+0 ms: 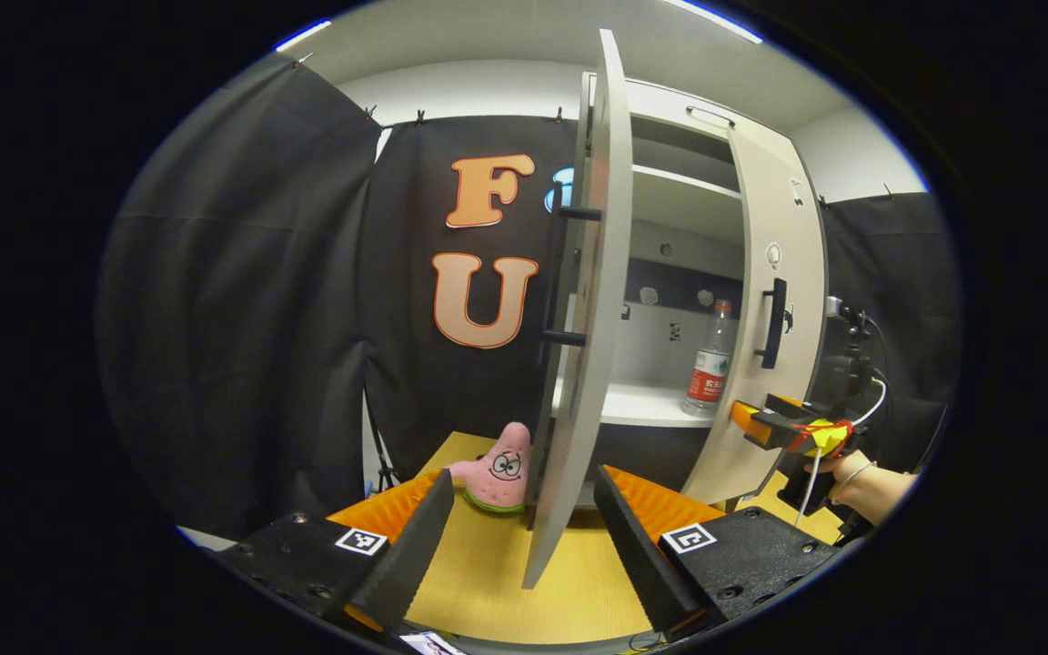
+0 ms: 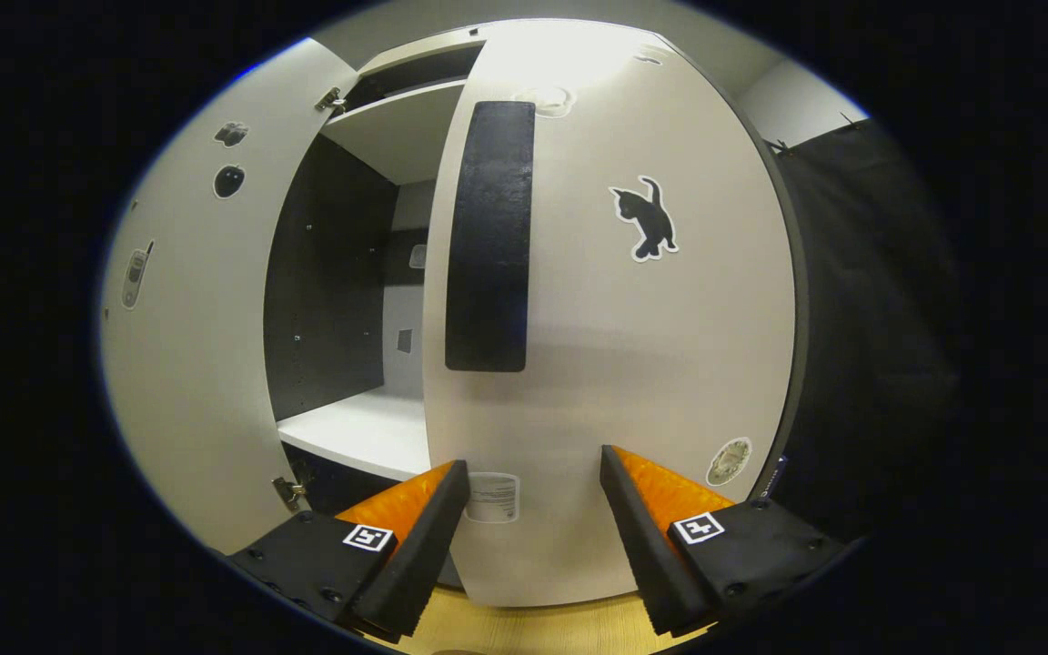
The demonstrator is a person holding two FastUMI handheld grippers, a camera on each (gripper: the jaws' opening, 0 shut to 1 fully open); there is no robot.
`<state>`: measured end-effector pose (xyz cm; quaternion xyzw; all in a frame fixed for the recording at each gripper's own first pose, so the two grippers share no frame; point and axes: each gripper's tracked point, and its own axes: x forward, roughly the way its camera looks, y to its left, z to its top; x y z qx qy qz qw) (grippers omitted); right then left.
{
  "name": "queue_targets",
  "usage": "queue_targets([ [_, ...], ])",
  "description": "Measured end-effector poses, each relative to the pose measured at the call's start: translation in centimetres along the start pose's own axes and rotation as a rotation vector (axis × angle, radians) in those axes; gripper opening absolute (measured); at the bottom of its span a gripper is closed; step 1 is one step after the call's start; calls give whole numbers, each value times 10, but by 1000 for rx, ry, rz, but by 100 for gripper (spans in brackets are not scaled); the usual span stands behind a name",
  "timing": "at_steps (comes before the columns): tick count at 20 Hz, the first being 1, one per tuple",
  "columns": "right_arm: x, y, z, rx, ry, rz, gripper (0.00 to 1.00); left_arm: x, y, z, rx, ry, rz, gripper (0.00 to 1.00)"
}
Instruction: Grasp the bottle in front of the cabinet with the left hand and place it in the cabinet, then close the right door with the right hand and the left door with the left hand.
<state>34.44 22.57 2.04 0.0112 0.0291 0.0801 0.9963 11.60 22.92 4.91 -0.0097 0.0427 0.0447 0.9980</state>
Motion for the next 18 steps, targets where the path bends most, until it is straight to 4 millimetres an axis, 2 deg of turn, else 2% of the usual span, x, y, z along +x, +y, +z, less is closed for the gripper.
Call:
queue_targets([
  [2,-12,-11,4,6,1,-23,96,11,9,1,5,0,13,94],
  [7,-56,-39,21,3,-30,-76,96,35,22,5,24,-11,8,94],
  [13,-128,-79,43,-34,-59,-157,96,61,23,6,54,-15,-14,94],
  [18,-181,-119,46,-55,-59,-242,96,64,6,3,55,-1,-40,94],
])
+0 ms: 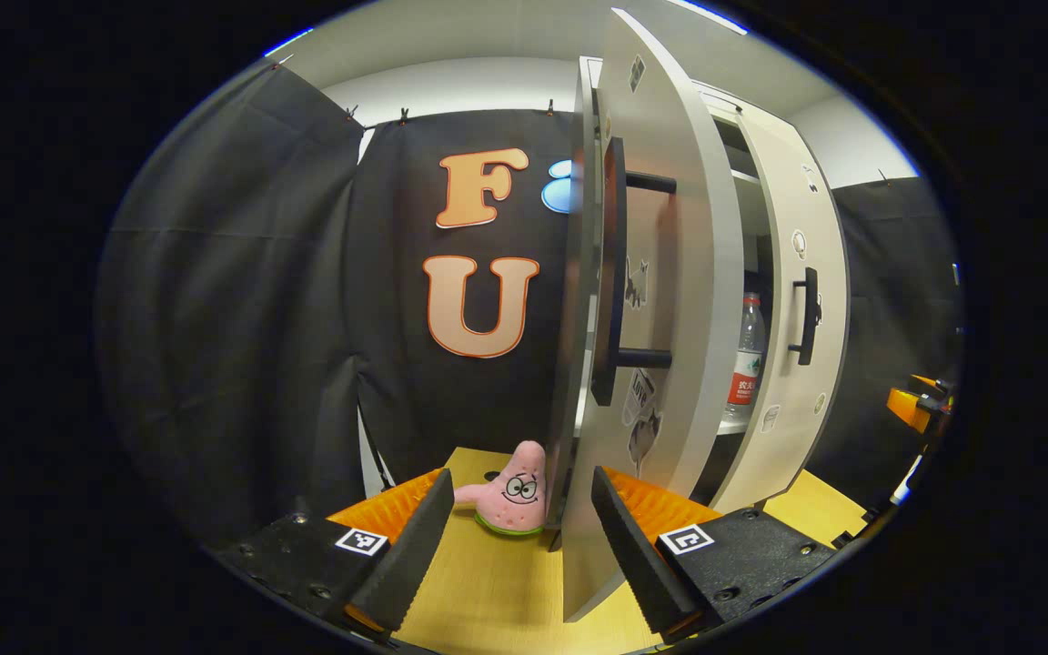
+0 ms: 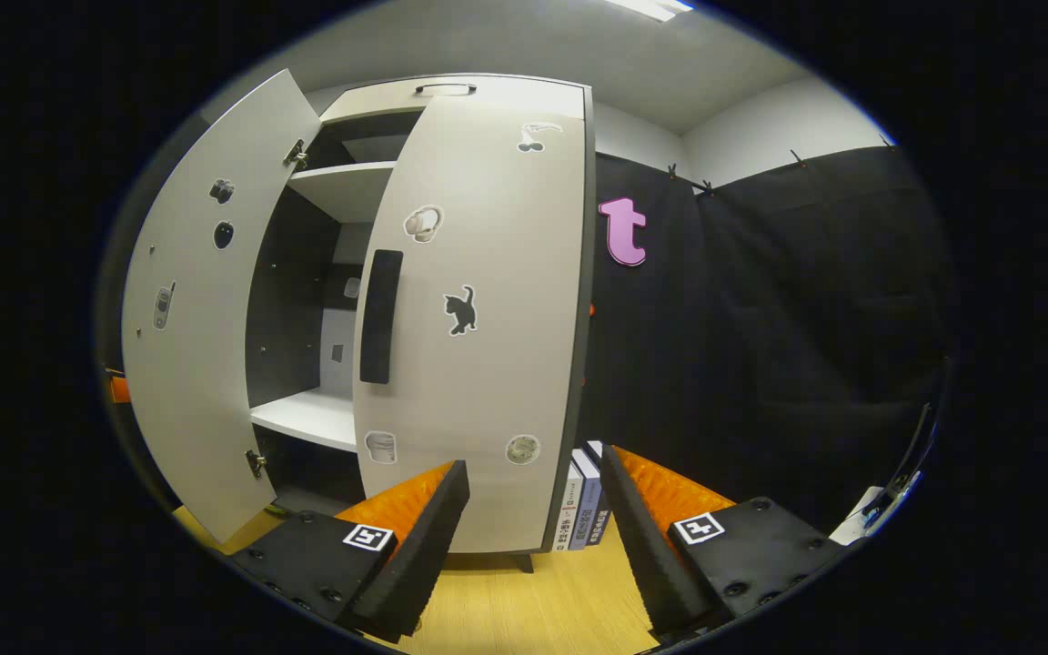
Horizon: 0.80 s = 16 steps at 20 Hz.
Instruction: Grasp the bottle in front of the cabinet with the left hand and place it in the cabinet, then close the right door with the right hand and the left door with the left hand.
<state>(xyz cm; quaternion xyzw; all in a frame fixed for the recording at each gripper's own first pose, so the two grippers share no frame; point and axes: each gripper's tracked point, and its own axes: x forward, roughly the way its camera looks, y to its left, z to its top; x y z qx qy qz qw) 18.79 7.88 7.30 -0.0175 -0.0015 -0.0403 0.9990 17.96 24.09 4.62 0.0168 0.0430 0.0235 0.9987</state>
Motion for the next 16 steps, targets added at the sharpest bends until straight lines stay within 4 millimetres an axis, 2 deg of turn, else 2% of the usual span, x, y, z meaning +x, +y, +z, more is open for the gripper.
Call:
queue_targets([
  [5,-16,-25,-4,40,26,-9,96,2,-30,-2,-13,19,-28,93],
  [10,-19,-48,-2,67,31,27,96,7,-68,-7,-38,35,-41,94],
  [16,-12,-87,-5,85,48,46,96,15,-102,-11,-74,38,-23,94],
])
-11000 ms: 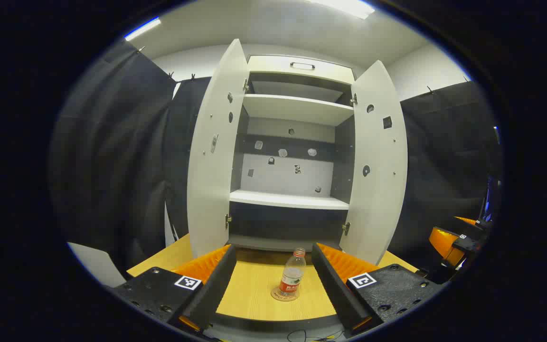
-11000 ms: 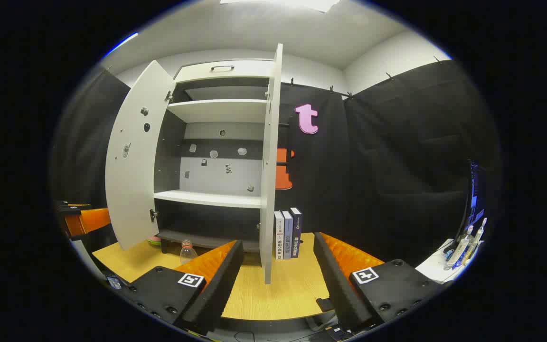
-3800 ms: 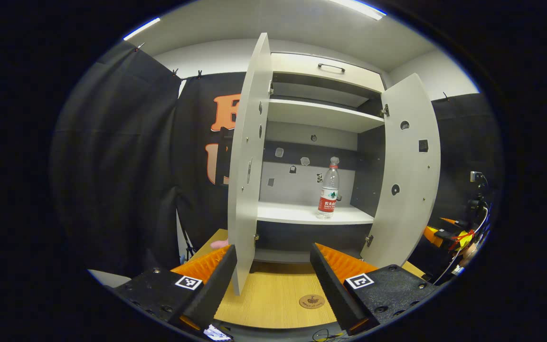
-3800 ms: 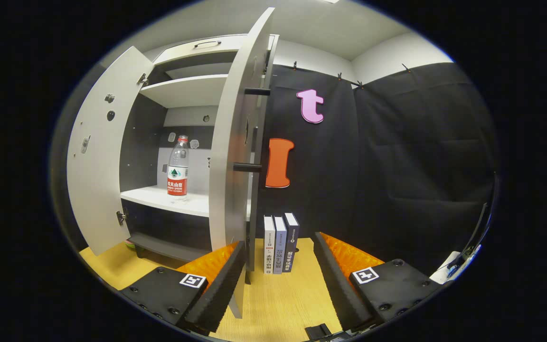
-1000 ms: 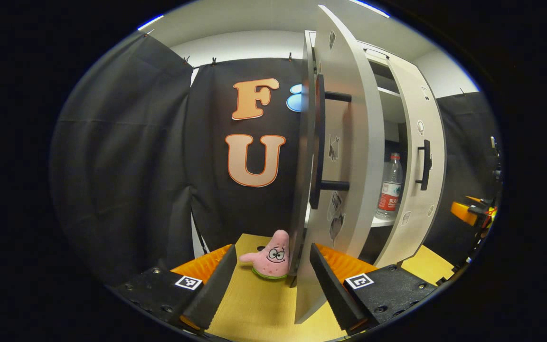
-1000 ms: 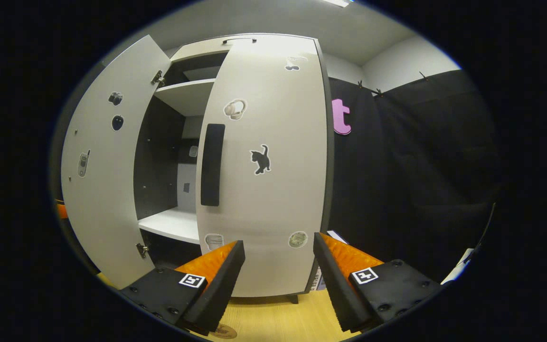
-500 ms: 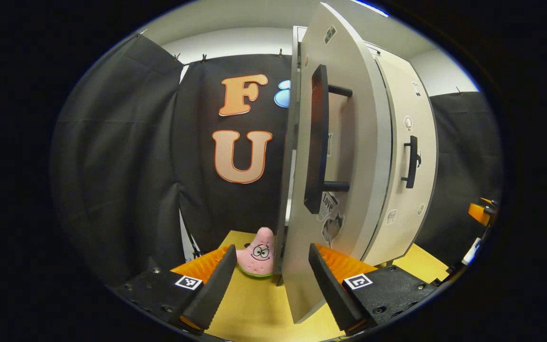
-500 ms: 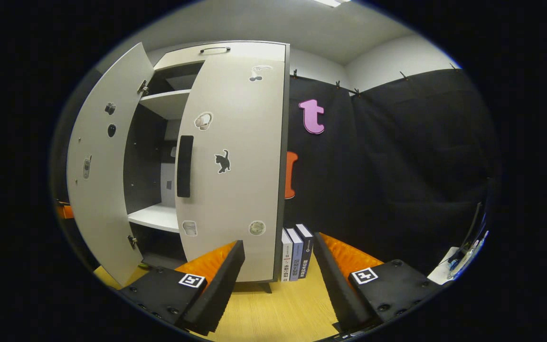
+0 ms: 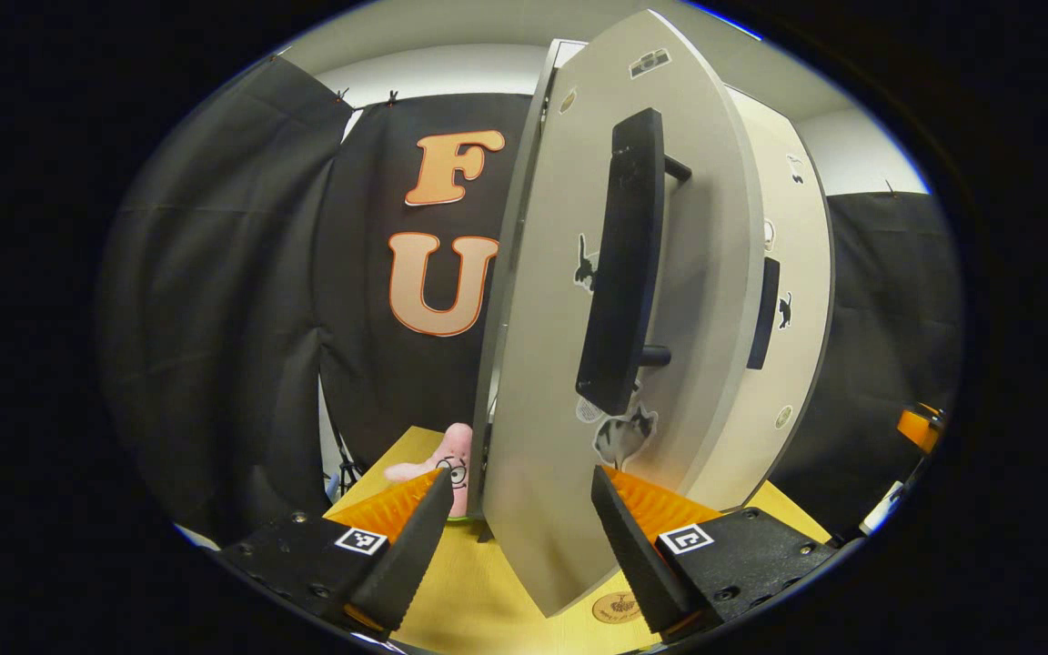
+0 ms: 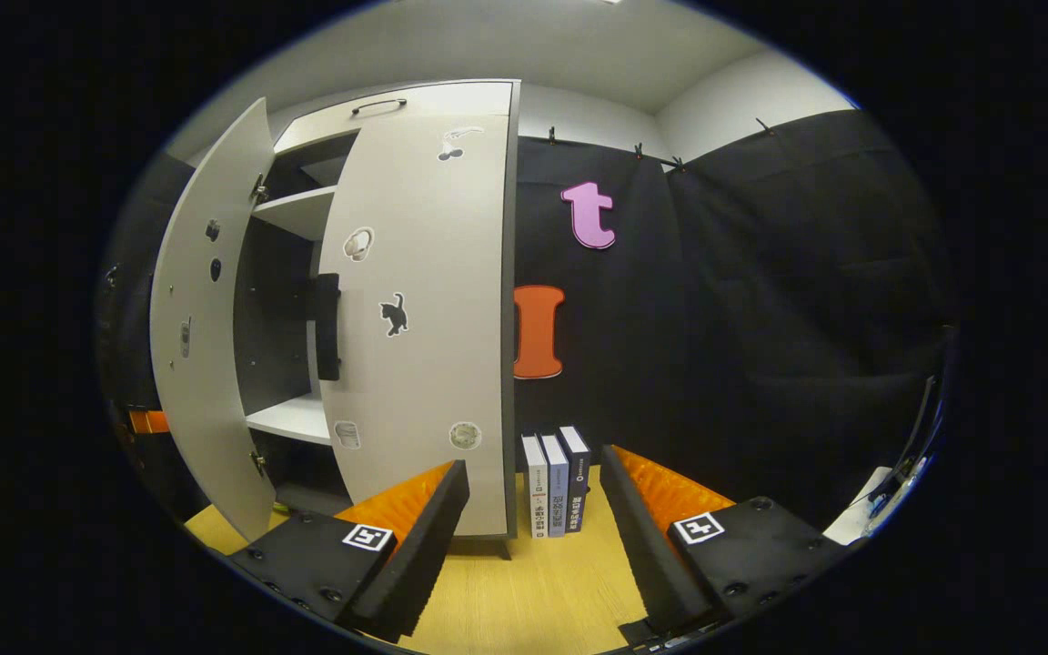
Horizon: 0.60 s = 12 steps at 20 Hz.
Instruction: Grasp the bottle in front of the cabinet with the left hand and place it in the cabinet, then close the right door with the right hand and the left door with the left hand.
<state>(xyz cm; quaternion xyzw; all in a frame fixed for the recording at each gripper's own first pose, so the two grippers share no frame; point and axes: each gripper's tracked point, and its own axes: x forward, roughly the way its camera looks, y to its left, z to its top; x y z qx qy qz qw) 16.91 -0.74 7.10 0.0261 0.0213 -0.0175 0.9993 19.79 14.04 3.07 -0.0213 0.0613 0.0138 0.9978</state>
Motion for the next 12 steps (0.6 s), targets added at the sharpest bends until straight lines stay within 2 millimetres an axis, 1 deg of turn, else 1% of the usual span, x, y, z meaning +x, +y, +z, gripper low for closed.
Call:
queue_targets([
  [3,0,-14,0,16,2,13,96,9,-12,0,19,-5,15,94],
  [6,-2,-32,5,15,-11,12,96,18,-28,0,26,-8,10,94],
  [7,-2,-35,3,16,-14,12,96,23,-35,0,33,-9,3,94],
  [9,-2,-47,4,11,-26,7,96,34,-50,0,45,-17,-15,94],
  [12,-4,-65,-1,10,-24,-15,96,58,-71,1,81,-35,-43,94],
])
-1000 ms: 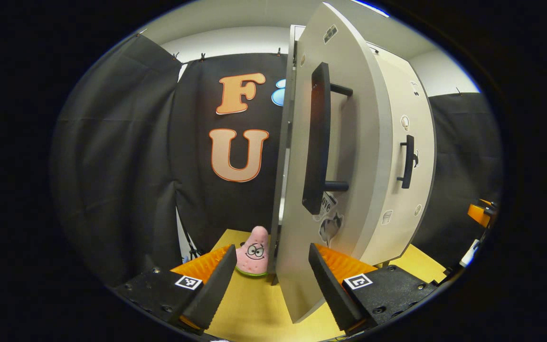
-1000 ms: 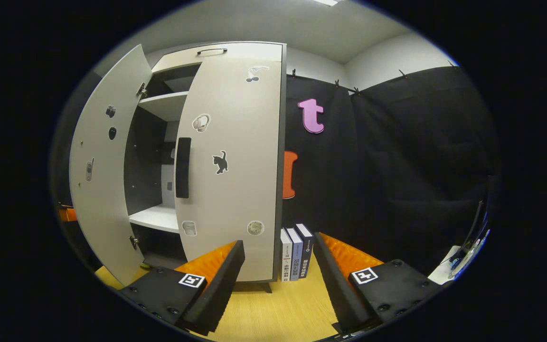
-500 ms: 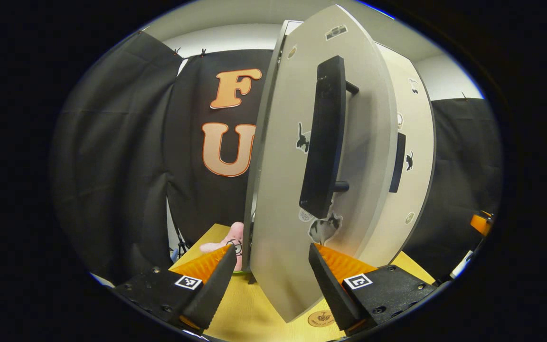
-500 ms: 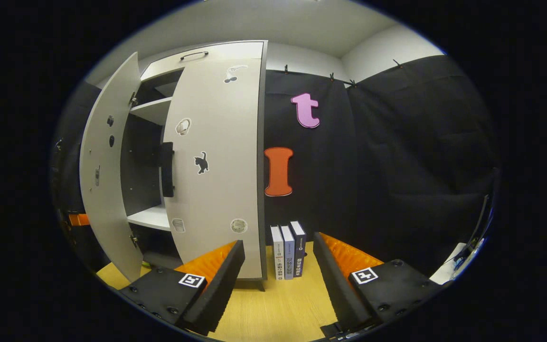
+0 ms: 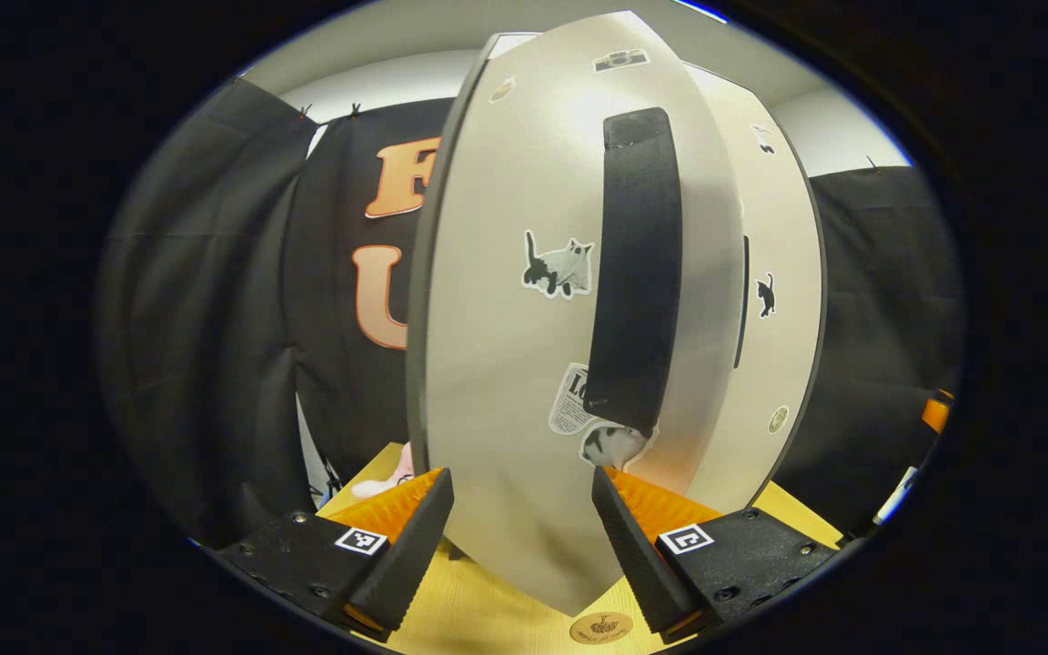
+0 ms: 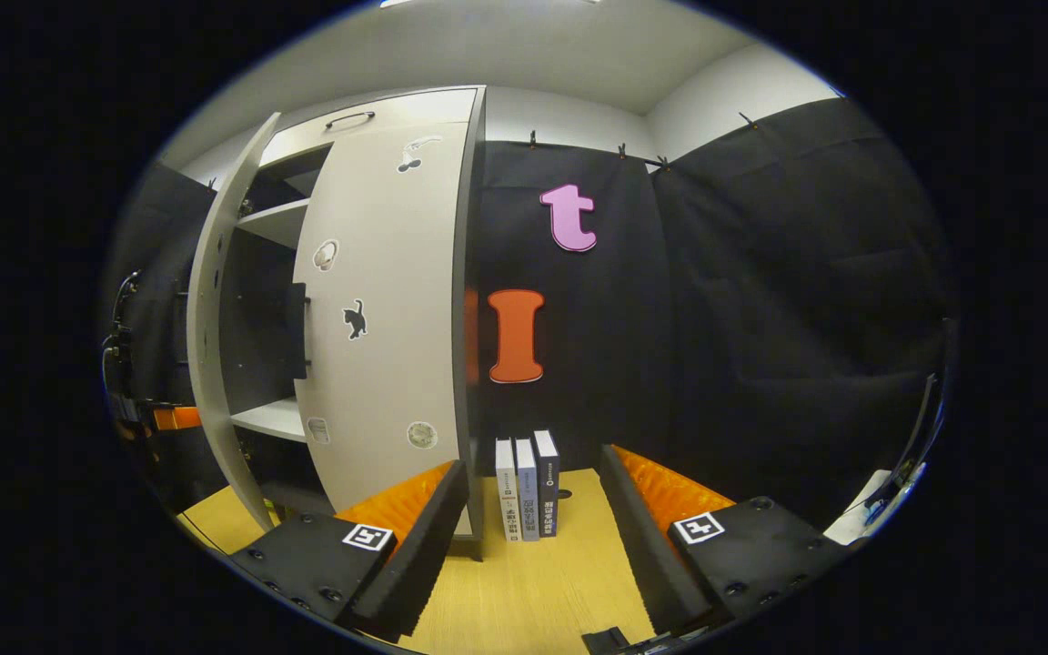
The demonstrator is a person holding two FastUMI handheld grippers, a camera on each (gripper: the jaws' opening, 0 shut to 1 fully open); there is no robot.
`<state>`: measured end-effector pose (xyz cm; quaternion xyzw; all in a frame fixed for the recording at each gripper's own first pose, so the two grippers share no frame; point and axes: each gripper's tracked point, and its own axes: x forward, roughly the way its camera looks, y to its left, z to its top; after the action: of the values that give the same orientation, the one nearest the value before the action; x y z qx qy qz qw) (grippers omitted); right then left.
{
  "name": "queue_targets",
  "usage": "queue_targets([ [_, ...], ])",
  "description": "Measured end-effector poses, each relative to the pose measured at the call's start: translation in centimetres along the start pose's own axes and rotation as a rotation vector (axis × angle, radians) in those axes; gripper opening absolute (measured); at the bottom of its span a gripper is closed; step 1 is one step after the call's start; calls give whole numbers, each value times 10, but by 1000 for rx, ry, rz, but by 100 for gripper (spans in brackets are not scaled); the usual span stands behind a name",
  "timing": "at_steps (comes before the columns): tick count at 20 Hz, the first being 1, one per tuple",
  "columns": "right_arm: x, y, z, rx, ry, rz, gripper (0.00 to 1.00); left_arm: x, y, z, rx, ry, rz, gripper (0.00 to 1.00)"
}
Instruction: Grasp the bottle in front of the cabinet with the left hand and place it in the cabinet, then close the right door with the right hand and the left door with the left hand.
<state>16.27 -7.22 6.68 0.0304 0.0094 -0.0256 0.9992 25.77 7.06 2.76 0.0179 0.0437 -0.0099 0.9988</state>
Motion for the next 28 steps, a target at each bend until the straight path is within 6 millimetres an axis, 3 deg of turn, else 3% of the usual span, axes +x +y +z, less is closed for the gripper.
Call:
queue_targets([
  [3,-2,-17,-3,8,2,-21,96,31,-19,2,26,-16,-4,93],
  [7,-5,-36,-4,9,-3,-56,96,46,-27,3,37,-19,10,93],
  [20,0,-55,-3,-12,10,-92,96,56,-30,4,40,-8,27,94],
  [23,4,-49,6,-20,3,-75,96,43,-45,5,-24,38,-18,94],
  [28,9,-35,30,-23,-16,-38,96,-19,-57,36,-44,10,-69,94],
])
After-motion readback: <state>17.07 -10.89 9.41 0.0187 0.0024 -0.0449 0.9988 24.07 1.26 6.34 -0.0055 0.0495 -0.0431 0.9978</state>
